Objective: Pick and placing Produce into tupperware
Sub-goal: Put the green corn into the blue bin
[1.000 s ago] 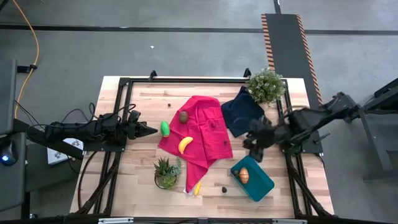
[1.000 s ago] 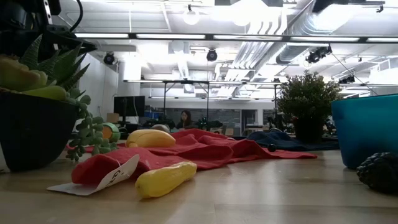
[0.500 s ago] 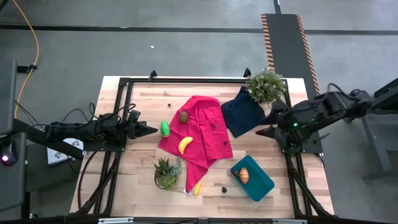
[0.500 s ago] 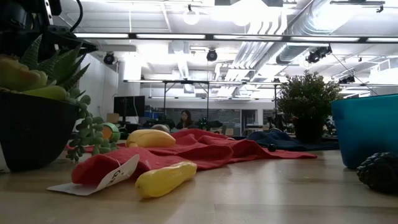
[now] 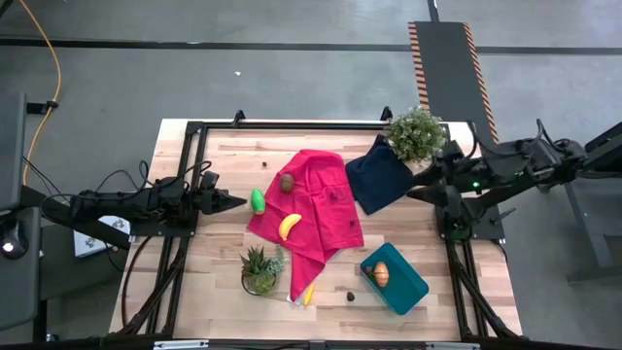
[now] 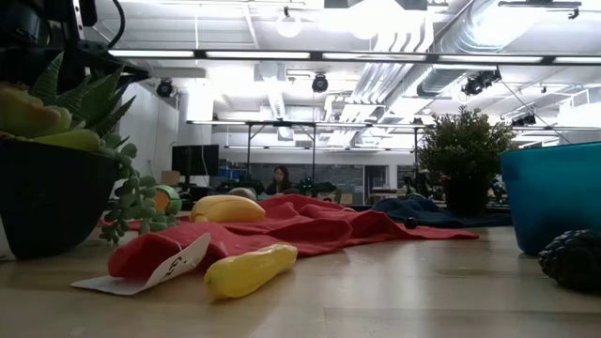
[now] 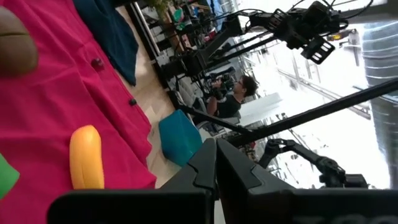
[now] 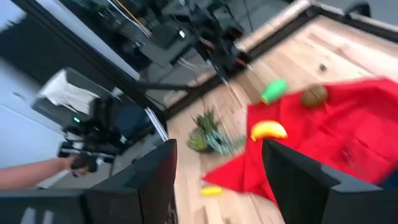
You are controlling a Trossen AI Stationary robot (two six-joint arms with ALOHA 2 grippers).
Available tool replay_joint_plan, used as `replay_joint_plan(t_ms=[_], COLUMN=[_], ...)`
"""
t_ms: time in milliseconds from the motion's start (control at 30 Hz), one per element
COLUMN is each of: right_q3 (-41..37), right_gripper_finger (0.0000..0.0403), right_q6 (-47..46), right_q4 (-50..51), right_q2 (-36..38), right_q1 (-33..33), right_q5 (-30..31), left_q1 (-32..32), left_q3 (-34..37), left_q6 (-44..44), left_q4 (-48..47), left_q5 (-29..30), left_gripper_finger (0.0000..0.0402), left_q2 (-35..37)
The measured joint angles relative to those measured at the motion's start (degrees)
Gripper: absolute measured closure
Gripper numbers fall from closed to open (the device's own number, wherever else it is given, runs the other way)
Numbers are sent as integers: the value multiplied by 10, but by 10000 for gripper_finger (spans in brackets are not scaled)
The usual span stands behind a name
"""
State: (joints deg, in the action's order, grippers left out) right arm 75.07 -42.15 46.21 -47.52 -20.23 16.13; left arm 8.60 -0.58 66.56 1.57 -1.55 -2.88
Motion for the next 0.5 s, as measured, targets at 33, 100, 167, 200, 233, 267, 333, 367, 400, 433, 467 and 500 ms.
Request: replay_joint_plan(t_ms=[33,100,167,200,233,267,333,367,400,433,467,500], right_q3=[0,0,0,0,0,0,-3,-9,-17,-28,-40,-53], right_gripper_finger=[176,176,176,176,176,176,176,176,176,176,176,176], right_q6=[8,31,61,79,100,120,154,168,180,188,193,193], right_q4=[-15,-59,-98,-124,-142,-152,-176,-186,-194,-205,-215,-223], right_q2=[1,6,17,21,28,34,45,52,59,65,71,78], right_q1=[0,0,0,0,0,0,-1,-1,-1,-1,-1,-1], right_q5=[1,3,5,5,9,15,30,38,48,58,69,78], left_q1=[0,0,0,0,0,0,0,0,0,0,0,0], left_q3=[0,0,0,0,0,0,0,0,0,0,-4,-13], left_q6=[-1,-1,0,7,10,10,0,-10,-23,-35,-48,-62], left_q4=[0,1,7,14,24,38,70,91,120,147,164,171], left_q5=[7,21,33,37,40,43,46,44,37,30,22,13], left_gripper_finger=[401,401,401,401,401,401,401,401,401,401,401,401], left_q2=[0,0,0,0,0,0,0,0,0,0,0,0])
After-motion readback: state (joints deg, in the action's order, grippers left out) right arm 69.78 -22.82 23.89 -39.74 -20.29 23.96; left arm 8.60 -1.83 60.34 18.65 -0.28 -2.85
